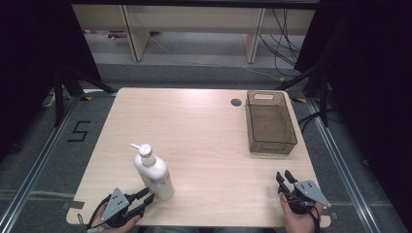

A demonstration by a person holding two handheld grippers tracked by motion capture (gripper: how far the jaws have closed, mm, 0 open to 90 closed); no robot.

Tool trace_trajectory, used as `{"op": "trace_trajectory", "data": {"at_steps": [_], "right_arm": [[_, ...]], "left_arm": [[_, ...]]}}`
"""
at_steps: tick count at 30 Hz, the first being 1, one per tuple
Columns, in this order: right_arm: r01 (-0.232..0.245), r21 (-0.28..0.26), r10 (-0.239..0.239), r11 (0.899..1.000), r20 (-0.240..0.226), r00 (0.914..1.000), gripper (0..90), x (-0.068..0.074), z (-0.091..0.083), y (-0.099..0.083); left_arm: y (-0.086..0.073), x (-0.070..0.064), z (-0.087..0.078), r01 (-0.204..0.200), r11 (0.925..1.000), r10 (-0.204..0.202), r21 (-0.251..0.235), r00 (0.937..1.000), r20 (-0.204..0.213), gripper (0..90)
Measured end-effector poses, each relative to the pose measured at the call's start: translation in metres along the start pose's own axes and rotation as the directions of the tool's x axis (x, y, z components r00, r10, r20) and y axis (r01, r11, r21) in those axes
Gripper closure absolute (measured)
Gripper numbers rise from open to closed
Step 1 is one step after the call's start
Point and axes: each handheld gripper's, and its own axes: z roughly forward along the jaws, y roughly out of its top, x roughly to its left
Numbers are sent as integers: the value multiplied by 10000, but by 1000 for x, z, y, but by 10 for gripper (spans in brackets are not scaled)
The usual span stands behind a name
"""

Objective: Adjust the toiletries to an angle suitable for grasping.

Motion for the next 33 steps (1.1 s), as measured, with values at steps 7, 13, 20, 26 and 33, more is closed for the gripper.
{"op": "trace_trajectory", "data": {"at_steps": [7,13,20,26,33], "right_arm": [[436,-71,-435,9990,68,9990,648,-2,1,1],[492,-28,-491,9988,87,9988,644,-2,1,1],[336,-29,-336,9994,61,9994,642,-1,2,0],[264,7,-264,9997,43,9996,640,0,2,0],[434,-96,-432,9990,115,9990,637,-1,1,0]], "left_arm": [[18,-10,-3,-73,9974,90,-716,9997,238,890],[23,-11,0,-18,9970,40,-780,9996,290,896],[28,-12,6,138,9964,-98,-834,9988,486,896],[34,-13,18,-92,9975,124,-699,9989,442,896],[37,-14,33,-449,9976,464,-536,9986,255,896]]}}
